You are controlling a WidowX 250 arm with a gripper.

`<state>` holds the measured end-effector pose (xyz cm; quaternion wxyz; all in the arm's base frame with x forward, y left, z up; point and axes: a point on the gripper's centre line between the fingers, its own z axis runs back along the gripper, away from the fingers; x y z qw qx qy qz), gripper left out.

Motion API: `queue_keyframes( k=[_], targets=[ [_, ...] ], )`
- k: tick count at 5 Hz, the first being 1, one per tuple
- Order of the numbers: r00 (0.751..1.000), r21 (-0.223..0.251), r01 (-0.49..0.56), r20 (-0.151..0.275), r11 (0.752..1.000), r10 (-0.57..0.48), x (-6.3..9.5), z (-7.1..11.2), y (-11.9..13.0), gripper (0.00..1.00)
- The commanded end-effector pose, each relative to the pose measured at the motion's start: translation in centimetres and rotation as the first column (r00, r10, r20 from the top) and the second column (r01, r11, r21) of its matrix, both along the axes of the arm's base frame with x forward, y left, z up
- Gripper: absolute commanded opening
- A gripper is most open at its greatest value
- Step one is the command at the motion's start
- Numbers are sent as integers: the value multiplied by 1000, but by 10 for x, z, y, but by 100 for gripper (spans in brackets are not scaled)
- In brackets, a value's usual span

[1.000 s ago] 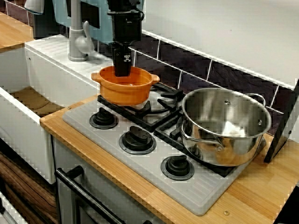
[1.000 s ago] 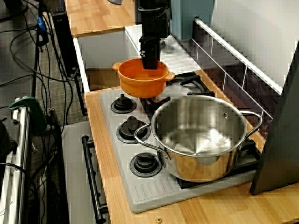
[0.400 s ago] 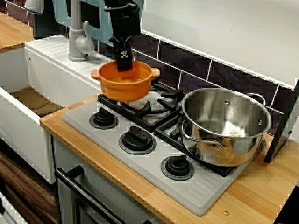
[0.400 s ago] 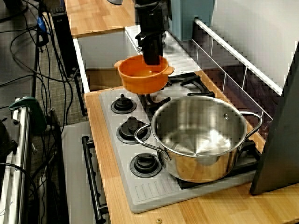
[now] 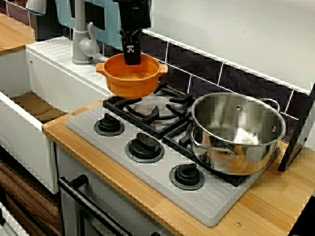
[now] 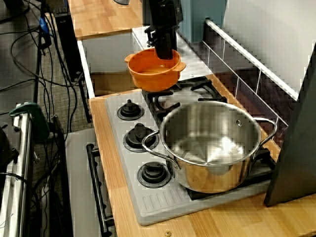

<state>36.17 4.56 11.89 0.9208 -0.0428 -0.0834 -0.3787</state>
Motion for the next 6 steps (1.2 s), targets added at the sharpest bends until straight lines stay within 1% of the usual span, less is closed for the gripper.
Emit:
queue_keyframes(
  k=[1,2,3,4,5,6],
  targets=[
    [984,96,175,20,980,-178,13,9,-10,0],
    [957,103,290,-13,951,-290,8,14,-7,0],
    [952,95,305,-22,948,-304,6,14,-7,0],
    [927,89,374,-62,923,-370,6,12,-12,0],
    [916,73,400,-74,913,-395,6,10,-16,0],
    [925,84,379,-57,921,-376,12,6,-22,0]
  ],
)
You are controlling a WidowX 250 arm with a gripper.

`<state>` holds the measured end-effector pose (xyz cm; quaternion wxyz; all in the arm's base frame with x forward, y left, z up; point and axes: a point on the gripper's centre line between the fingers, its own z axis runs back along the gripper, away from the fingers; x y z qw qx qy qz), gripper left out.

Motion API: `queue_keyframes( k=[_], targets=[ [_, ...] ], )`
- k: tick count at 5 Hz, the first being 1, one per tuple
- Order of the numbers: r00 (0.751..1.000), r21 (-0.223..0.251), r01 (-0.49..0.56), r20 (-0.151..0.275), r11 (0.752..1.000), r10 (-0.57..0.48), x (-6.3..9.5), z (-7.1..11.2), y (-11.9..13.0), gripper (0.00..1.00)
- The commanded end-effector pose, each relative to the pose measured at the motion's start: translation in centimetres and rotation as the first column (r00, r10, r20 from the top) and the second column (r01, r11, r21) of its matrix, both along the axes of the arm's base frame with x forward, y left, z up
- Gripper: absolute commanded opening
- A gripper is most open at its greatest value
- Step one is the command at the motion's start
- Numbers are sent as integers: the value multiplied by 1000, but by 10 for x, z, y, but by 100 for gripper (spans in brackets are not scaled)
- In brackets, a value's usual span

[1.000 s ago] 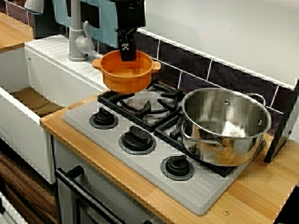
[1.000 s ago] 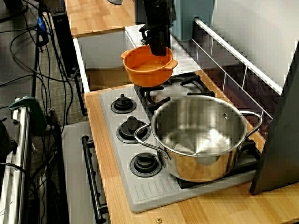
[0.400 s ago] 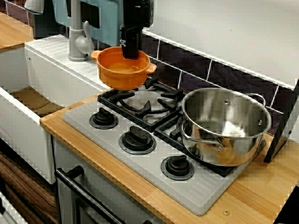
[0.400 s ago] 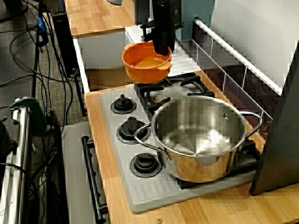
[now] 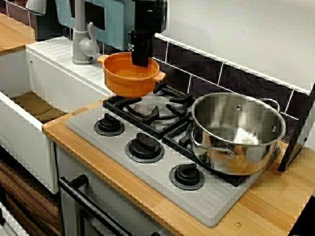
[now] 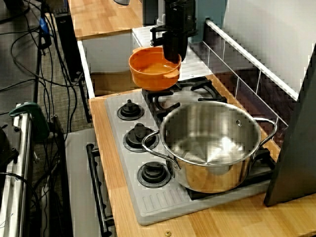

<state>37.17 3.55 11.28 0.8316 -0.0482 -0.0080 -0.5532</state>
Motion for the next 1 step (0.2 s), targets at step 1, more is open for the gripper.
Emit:
queue_keyframes(
  k=[1],
  targets=[
    [998,17,-8,65,1000,7,7,7,-16,0]
  ],
)
